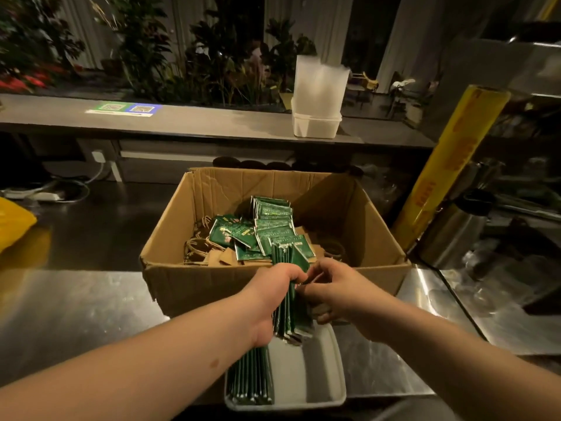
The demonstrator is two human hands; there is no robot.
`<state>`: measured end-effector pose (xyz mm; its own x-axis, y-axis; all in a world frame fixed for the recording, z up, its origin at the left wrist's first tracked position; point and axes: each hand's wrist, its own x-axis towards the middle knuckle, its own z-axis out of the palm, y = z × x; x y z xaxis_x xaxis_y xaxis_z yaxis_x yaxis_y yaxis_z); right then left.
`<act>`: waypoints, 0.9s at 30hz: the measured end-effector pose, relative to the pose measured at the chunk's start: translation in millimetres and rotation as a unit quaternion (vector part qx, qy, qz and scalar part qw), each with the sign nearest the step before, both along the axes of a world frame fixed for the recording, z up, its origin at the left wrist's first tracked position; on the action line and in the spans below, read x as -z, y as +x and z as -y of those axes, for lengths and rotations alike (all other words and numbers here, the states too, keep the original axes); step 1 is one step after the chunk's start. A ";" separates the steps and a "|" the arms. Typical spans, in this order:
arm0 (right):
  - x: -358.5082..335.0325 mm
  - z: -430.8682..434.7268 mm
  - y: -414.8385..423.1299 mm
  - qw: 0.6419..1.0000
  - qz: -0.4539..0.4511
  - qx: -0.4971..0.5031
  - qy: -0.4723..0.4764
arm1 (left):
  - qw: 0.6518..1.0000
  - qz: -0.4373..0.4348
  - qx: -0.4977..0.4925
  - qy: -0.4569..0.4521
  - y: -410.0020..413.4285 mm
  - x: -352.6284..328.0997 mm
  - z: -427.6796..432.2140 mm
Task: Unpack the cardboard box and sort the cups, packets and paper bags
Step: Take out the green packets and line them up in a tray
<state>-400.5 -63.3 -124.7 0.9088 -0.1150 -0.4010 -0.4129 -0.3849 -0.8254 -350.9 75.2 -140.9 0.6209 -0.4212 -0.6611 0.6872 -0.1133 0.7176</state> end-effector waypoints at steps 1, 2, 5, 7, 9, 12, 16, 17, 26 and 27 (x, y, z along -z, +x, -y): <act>12.5 0.3 -6.6 1.000 -0.017 -0.004 0.007 | 1.000 -0.012 -0.006 0.019 -5.7 11.3 2.2; 26.1 0.9 -11.1 0.999 -0.033 -0.001 0.018 | 0.999 -0.023 -0.006 0.034 -10.0 21.3 3.6; 64.7 4.6 -18.6 0.993 -0.091 0.019 0.076 | 0.996 -0.028 -0.006 0.089 -20.2 51.7 8.6; 92.0 8.7 -16.6 0.984 -0.135 0.034 0.114 | 0.992 -0.036 -0.012 0.117 -25.2 67.2 12.3; 116.5 11.1 -11.8 0.973 -0.179 0.041 0.142 | 0.989 -0.055 -0.001 0.136 -27.1 80.3 14.6; 143.9 10.6 -5.0 0.960 -0.232 0.026 0.156 | 0.981 -0.068 0.024 0.177 -25.6 89.2 16.9; 171.1 11.4 -0.8 0.958 -0.256 0.005 0.126 | 0.971 -0.056 0.072 0.222 -20.0 90.3 17.9; 176.3 11.5 1.2 0.957 -0.260 0.003 0.127 | 0.968 -0.048 0.083 0.230 -15.2 93.3 17.1; 188.8 10.6 10.0 0.955 -0.272 0.001 0.116 | 0.937 0.061 0.128 0.320 14.6 99.9 -5.2; 188.8 10.4 11.3 0.953 -0.274 0.004 0.126 | 0.936 0.074 0.127 0.320 18.0 101.4 -8.0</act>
